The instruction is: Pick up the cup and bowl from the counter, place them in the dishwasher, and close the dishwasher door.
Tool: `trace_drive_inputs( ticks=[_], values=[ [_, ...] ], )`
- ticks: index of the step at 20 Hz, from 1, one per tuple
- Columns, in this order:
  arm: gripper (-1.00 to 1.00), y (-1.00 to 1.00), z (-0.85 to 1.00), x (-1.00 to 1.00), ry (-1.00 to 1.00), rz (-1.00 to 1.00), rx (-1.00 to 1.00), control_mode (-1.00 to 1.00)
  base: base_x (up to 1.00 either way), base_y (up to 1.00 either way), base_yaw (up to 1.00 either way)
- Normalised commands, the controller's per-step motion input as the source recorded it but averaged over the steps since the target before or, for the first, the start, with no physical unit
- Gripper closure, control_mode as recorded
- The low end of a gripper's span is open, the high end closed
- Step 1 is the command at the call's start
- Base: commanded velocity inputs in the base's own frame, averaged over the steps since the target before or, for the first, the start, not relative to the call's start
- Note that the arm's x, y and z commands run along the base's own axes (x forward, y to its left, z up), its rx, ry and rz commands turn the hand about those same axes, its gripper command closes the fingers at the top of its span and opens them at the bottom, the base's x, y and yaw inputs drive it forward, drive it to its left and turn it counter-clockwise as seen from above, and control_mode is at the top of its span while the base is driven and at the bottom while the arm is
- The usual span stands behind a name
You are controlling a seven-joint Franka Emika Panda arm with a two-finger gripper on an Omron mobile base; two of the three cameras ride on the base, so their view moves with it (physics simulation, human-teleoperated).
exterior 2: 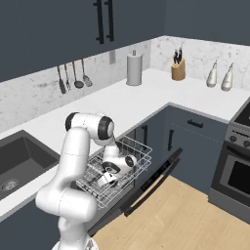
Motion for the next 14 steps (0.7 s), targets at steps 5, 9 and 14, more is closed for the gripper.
trace_drive_inputs(
  ticks=[5, 9, 14],
  values=[
    [-1.00, 0.00, -0.35, 0.21, 0.17, -0.14, 0.00, -1.00, 0.00, 0.00, 0.00],
    [-1.00, 0.00, -0.09, -0.03, 0.14, -0.13, 0.00, -1.00, 0.00, 0.00, 0.00],
    [-1.00, -0.10, 0.33, -0.31, 0.09, -0.14, 0.00, -1.00, 0.00, 0.00, 0.00]
  ],
)
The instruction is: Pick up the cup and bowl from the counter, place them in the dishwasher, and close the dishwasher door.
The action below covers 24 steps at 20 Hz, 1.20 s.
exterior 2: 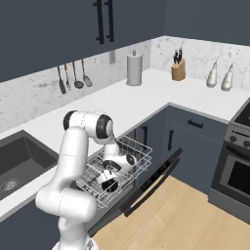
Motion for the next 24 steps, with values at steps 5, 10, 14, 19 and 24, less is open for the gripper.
trace_drive_inputs(
  ticks=[5, 10, 14, 19, 24],
  values=[
    [-1.00, -0.38, 0.99, -0.62, 0.00, -0.11, 0.06, -1.00, 0.00, 0.00, 0.00],
    [-1.00, -0.95, 1.00, -0.72, 0.05, -0.10, 0.16, -1.00, 0.00, 0.00, 0.00],
    [-1.00, -1.00, 1.00, -0.37, 0.11, -0.07, 0.22, -1.00, 0.00, 0.00, 0.00],
    [-1.00, -1.00, 1.00, -0.06, 0.12, -0.05, 0.23, -1.00, 0.00, 0.00, 0.00],
    [-1.00, -1.00, 0.56, -0.06, 0.29, -0.12, 0.21, -1.00, 0.00, 0.00, 0.00]
  ],
)
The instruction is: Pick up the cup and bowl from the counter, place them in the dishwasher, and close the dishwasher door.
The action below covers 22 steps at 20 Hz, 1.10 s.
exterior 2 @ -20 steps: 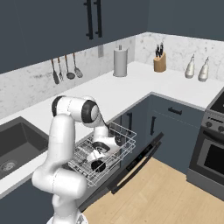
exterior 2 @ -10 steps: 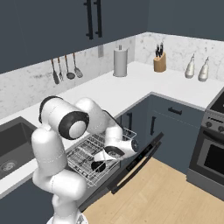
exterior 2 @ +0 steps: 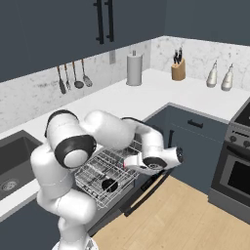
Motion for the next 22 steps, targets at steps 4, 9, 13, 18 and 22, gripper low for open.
trace_drive_inputs(
  ticks=[4, 9, 13, 18, 22],
  values=[
    [-1.00, -0.95, -0.14, -0.17, 0.40, -0.22, 0.21, -1.00, 0.00, 0.00, 0.00],
    [-1.00, -0.77, -0.48, -0.23, 0.16, -0.25, 0.21, -1.00, 0.00, 0.00, 0.00],
    [-1.00, -0.44, -0.74, -0.04, 0.00, -0.19, 0.14, -1.00, 0.00, 0.00, 0.00],
    [-1.00, -0.09, -0.90, 0.12, 0.00, -0.13, 0.17, -1.00, 0.00, 0.00, 0.00],
    [-1.00, 0.00, -0.86, 0.33, 0.07, -0.06, 0.28, -1.00, 0.00, 0.00, 0.00]
  ],
)
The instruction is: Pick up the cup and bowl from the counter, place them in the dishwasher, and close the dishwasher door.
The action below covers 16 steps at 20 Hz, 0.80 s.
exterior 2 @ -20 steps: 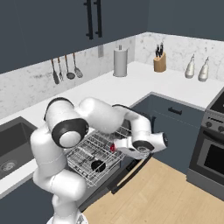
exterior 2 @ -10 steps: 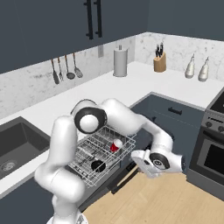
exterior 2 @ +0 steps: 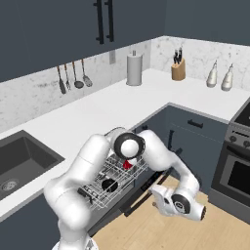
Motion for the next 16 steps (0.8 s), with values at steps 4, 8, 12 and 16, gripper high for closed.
trace_drive_inputs(
  ticks=[4, 8, 12, 16],
  values=[
    [-1.00, 0.00, -0.71, 0.29, 0.06, -0.04, 0.29, -1.00, 0.00, 0.00, 0.00],
    [-1.00, 0.05, -0.57, 0.36, 0.05, -0.06, 0.27, -1.00, 0.00, 0.00, 0.00],
    [-1.00, 0.30, -0.36, 0.52, 0.01, -0.04, 0.20, -1.00, 0.00, 0.00, 0.00],
    [-1.00, 0.35, -0.17, 0.58, 0.00, -0.03, 0.15, -1.00, 0.00, 0.00, 0.00]
  ],
)
